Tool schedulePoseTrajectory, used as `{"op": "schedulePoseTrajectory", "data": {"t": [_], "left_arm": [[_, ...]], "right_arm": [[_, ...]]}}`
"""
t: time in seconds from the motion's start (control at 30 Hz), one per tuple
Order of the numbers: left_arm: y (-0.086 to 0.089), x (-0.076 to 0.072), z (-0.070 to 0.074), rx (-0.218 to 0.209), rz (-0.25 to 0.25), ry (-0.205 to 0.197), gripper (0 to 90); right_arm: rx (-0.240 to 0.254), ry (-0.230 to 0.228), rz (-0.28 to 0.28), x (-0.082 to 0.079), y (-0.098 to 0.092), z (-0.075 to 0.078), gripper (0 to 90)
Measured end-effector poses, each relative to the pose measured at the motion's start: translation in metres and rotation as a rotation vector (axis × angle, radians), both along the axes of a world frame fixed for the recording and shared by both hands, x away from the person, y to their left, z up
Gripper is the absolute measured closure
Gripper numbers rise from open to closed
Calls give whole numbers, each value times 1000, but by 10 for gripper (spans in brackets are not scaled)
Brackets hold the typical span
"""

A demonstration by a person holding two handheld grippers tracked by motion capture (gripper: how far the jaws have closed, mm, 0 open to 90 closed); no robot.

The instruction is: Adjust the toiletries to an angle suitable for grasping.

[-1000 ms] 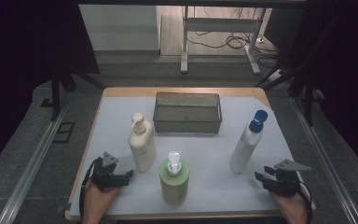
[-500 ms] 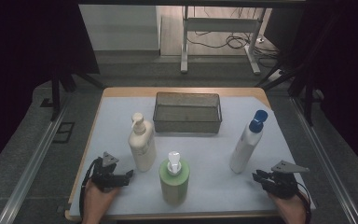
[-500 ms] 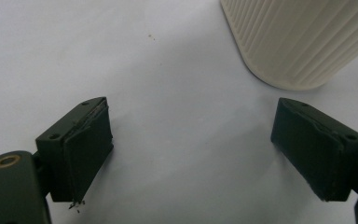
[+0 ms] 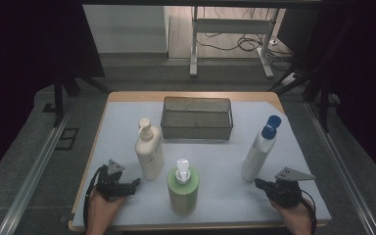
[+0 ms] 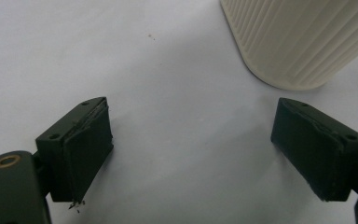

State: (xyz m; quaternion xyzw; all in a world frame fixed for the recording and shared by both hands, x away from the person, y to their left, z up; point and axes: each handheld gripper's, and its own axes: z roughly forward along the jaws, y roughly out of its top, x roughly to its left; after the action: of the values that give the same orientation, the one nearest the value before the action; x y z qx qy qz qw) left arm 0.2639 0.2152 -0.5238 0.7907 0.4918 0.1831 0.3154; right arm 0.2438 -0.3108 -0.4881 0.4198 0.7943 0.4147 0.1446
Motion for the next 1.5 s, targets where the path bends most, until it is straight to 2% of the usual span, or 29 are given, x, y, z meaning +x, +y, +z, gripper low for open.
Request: {"op": "schedulePoseTrajectory", "data": {"t": [0.37,0.53,0.63,0.77,1.17,1.5], "left_arm": [[0,0,0,0,0,0,123],[0,0,0,0,0,0,123],[0,0,0,0,0,0,123],[0,0,0,0,0,0,123],[0,0,0,0,0,0,123],[0,0,0,0,0,0,123]], "right_arm": [[21,-25,-20,4,19,0,897],[9,-31,-52,8,29,-5,897],[-1,-50,-63,9,34,-6,897],[-34,-67,-83,11,40,-9,897],[-46,-67,-81,13,36,-11,898],[-64,-65,-90,12,25,-10,897]]}}
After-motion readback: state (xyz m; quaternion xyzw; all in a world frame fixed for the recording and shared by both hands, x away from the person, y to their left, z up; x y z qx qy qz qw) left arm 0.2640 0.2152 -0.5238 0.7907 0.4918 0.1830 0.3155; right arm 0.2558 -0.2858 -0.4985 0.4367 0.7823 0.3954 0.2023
